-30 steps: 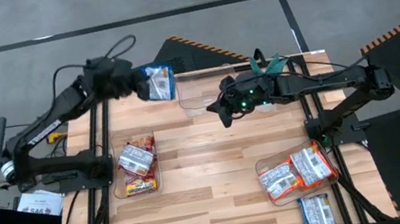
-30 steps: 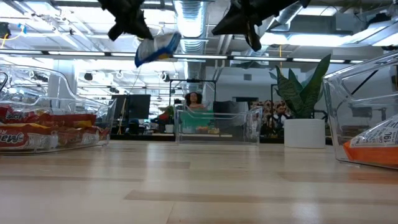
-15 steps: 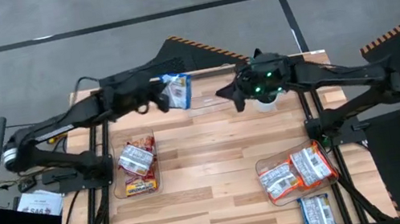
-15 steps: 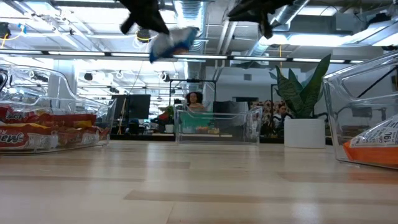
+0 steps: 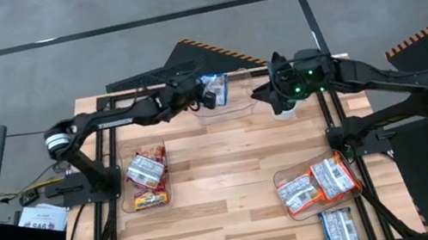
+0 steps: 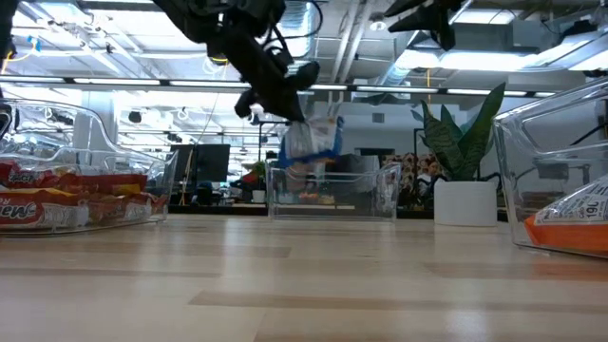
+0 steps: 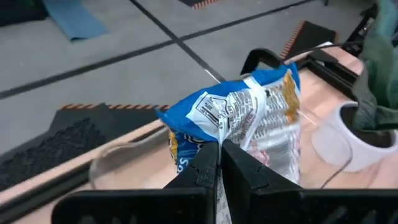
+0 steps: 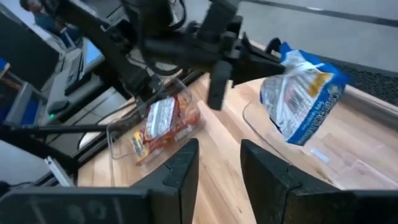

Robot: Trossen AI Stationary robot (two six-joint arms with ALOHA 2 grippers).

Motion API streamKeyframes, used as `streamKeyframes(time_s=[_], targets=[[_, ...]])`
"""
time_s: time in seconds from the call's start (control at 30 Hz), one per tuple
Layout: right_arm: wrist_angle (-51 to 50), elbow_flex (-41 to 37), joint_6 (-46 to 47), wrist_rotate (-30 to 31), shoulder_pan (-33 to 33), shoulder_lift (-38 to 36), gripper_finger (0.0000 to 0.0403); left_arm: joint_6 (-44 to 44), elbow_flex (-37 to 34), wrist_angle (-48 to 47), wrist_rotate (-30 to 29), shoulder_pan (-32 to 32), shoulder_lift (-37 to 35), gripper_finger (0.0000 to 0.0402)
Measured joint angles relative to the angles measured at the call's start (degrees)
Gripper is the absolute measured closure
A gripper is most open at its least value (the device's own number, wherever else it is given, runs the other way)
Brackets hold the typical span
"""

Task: Sort Maruchan noodles
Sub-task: Put the top blue noodle pack into the top transparent bin, then put the blue noodle pack into the top transparent bin

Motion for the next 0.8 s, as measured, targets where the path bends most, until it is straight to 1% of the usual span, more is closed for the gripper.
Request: streamKeyframes(time_s=[0.07,0.2,0.3,0.43,0.47,0.53,0.6,0.67,0.7,0.77,0.8], targets=[[-0.3,0.0,-0.1,0.0,0.3,0.0,0.0259,-1.3,0.0,0.6,-0.3,0.1,1.4,0.0401],[-0.4,0.0,-0.1,0.0,0.8,0.2,0.0263,-4.6,0.0,-2.6,-0.4,0.7,2.7,0.0384],[-0.3,0.0,-0.1,0.0,0.9,0.4,0.0264,-7.1,0.0,-6.1,-0.2,1.5,2.9,0.0355],[0.0,0.0,-0.1,0.1,0.9,0.4,0.0263,-7.7,0.0,-7.3,0.4,2.5,2.9,0.0299],[0.0,0.0,-0.2,0.1,0.9,0.4,0.0264,-7.7,0.0,-7.1,1.1,2.8,2.7,0.0285],[0.0,0.0,-0.1,0.0,0.6,0.5,0.0264,-7.8,0.1,-6.8,4.3,3.6,1.5,0.0257],[-0.6,0.0,1.4,-0.5,0.5,0.5,0.0263,-8.9,1.1,-7.3,10.1,4.5,-0.7,0.0233],[-2.8,0.0,4.0,-4.6,1.2,0.5,0.0262,-8.9,1.9,-7.1,15.5,5.1,-3.9,0.0215],[-5.0,0.0,5.0,-8.1,1.8,0.4,0.0260,-8.2,1.9,-7.1,18.0,5.3,-5.8,0.0209],[-11.1,0.0,7.3,-14.8,4.0,0.4,0.0258,-5.9,1.9,-7.5,20.7,4.9,-10.1,0.0201],[-14.7,0.0,8.8,-17.0,5.8,0.4,0.0257,-4.5,1.9,-8.0,21.5,4.5,-12.3,0.0199]])
